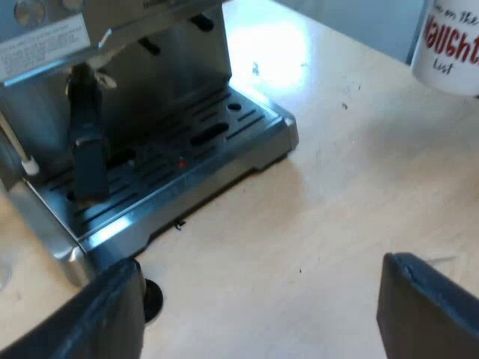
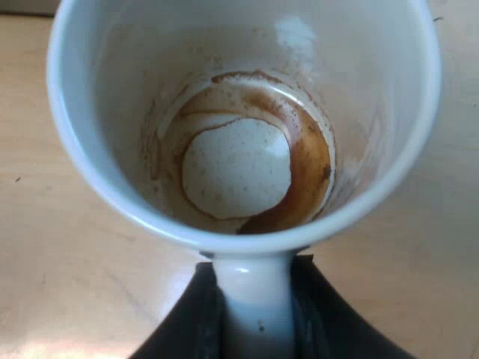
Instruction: Place mug into machine
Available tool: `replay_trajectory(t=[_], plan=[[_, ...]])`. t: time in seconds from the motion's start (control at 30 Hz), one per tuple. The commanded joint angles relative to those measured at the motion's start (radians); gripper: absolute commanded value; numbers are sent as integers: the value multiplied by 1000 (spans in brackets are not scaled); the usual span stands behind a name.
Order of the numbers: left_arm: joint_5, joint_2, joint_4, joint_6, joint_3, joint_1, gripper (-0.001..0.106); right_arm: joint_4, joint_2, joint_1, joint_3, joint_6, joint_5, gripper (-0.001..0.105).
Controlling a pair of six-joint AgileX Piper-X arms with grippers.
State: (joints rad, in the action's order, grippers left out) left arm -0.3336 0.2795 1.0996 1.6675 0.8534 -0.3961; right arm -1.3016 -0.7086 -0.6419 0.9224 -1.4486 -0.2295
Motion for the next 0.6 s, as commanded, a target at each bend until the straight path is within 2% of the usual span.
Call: replay_trajectory(t=[0.03,0.23,0.6], plan=[[10,-3,-2,10,5,-5,66,1,12,-51,40,20,-40,0],[24,-3,2,15,5,-5,66,-19,12,-132,57,33,-66,0],[58,-3,24,37,5,-5,66,-19,12,-134,57,-14,-57,0]])
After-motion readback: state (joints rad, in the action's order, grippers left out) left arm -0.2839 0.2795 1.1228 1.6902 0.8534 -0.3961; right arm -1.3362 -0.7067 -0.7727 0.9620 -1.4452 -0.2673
